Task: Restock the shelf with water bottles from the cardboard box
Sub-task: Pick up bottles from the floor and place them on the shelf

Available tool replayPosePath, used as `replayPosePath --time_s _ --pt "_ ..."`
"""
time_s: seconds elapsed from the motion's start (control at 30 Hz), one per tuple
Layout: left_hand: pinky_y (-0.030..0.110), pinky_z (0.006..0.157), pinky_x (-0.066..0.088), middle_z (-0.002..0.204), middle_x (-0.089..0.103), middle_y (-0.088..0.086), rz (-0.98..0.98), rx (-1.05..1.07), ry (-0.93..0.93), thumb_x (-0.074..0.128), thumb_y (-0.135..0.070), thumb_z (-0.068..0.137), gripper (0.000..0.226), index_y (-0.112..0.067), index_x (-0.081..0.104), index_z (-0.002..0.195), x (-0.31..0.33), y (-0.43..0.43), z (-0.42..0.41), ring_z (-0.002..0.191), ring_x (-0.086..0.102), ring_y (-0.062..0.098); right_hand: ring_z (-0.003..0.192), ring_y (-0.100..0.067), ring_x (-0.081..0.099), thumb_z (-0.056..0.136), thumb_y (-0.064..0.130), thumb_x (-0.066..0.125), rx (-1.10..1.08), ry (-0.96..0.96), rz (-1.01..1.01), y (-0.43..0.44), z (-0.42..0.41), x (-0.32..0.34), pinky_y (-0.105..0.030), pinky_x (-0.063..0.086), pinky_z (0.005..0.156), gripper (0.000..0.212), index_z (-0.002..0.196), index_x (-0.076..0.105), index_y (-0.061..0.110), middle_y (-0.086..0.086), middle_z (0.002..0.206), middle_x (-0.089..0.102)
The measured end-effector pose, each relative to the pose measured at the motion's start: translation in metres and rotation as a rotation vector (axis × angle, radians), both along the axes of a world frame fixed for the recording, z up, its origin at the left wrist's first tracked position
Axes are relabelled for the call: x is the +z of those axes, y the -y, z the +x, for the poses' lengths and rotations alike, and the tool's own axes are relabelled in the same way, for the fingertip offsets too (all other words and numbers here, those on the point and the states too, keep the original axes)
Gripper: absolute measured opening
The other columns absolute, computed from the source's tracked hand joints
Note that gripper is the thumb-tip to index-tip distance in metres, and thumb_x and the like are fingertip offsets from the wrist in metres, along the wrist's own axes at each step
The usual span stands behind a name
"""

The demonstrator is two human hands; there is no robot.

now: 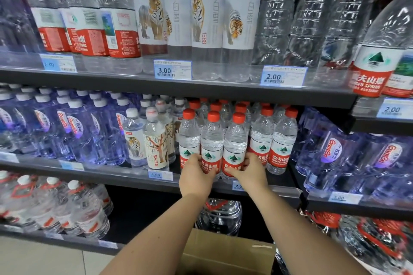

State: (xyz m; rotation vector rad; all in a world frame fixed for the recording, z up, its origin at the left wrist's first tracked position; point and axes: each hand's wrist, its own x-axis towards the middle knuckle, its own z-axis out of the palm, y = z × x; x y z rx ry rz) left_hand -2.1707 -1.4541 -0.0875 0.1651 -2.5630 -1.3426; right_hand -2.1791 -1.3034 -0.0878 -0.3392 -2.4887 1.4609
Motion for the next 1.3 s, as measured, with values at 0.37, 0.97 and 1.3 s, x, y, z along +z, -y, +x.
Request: replayPosePath --time_s 0.37,0.97,1.3 --pt "0.039 0.087 0.046 0.109 0.062 0.004 -0.573 -0.209 -0.216 0.06 -0.027 0.085 0.029 -0.018 0.063 0.113 0.032 0.087 0.061 0.106 0.056 0.029 0.112 -0.018 0.048 0.081 0.021 0.071 0.319 -0.161 0.546 0.052 0.072 0.049 -0.028 0.039 0.085 0.03 0.109 0.06 0.018 0.003 0.113 0.058" --pt "0.043 0.09 0.036 0.108 0.063 0.005 -0.882 0.362 0.056 0.065 -0.03 0.08 0.028 -0.025 0.066 0.107 -0.015 0.428 0.308 0.107 0.052 0.033 0.12 -0.03 0.043 0.083 0.024 0.065 0.956 -0.27 0.911 0.402 0.229 0.011 -0.04 0.04 0.092 0.039 0.119 0.055 0.014 -0.008 0.123 0.053" --pt "0.04 0.102 0.028 0.131 0.053 0.001 -0.712 0.497 0.483 0.055 -0.036 0.089 0.04 -0.03 0.054 0.129 -0.146 0.523 0.402 0.125 0.042 0.027 0.114 -0.027 0.05 0.079 0.027 0.072 1.087 0.118 0.758 0.534 0.27 -0.114 -0.03 0.042 0.085 0.036 0.111 0.057 0.021 -0.004 0.119 0.056"
